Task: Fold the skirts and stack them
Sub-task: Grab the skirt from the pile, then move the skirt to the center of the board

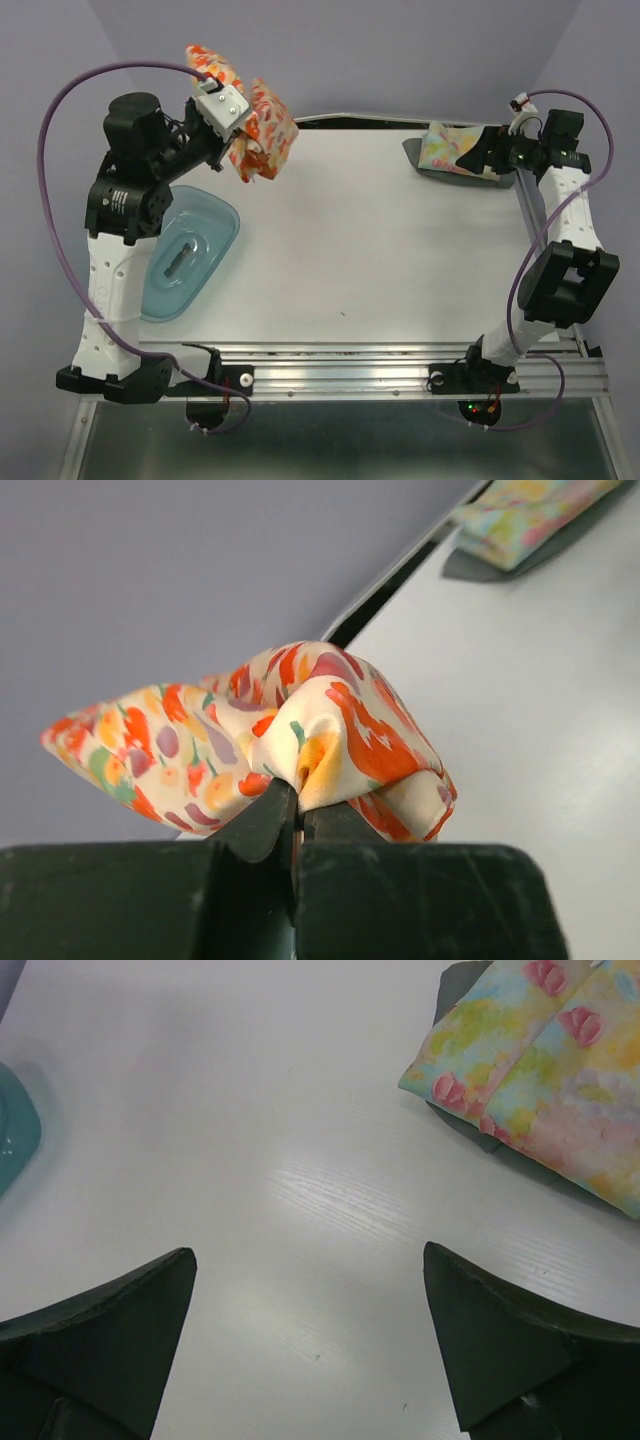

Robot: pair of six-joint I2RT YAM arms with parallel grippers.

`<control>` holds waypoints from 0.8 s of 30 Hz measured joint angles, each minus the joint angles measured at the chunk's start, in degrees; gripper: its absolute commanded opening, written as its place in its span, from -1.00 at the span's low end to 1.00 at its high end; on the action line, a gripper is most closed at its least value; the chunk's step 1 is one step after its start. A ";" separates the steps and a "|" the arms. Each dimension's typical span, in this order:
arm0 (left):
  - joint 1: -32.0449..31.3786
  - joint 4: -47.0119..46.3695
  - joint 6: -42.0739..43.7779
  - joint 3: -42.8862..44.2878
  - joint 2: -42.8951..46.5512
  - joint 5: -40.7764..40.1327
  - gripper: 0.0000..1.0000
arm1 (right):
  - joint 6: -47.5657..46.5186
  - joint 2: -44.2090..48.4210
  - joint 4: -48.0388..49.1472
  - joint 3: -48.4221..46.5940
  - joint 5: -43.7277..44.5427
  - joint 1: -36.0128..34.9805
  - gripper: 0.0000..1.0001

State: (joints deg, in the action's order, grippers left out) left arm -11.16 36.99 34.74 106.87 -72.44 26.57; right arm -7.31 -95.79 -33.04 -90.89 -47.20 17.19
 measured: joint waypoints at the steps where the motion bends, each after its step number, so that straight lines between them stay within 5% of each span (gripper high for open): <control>1: -2.03 -0.09 -1.07 0.00 0.28 1.81 -1.00 | -0.26 0.00 -0.02 0.00 -0.13 0.00 1.00; 6: -7.76 -3.82 -4.11 -7.87 1.05 8.33 -0.85 | -2.95 0.44 -0.63 1.95 -0.66 0.00 1.00; 9: -10.99 -3.89 -3.45 -17.84 -1.07 11.30 -0.26 | -4.81 0.44 -1.84 3.39 -0.94 0.00 1.00; 12: -15.04 -4.66 -0.76 -27.67 -8.28 11.80 0.87 | -8.11 0.44 -4.98 4.52 -1.03 -0.22 1.00; 13: -15.93 -5.03 -0.28 -31.21 -11.65 11.54 0.97 | -9.33 0.44 -6.56 4.68 -0.98 -0.44 1.00; 17: -16.81 -3.58 0.39 -42.93 -18.36 9.01 0.97 | -14.82 0.42 -11.80 6.38 0.04 -2.47 0.87; 21: -16.46 -5.11 -0.26 -43.21 -11.28 6.19 0.97 | -17.99 0.81 -13.29 15.02 2.21 -7.93 0.60; 24: -16.44 -6.54 -0.59 -40.26 -7.98 4.28 0.76 | -18.43 0.85 -13.84 22.01 5.88 -14.43 0.49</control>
State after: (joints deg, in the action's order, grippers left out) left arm -27.59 30.46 34.15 66.61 -80.42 30.85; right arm -25.74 -94.94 -46.87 -68.88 -41.32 2.76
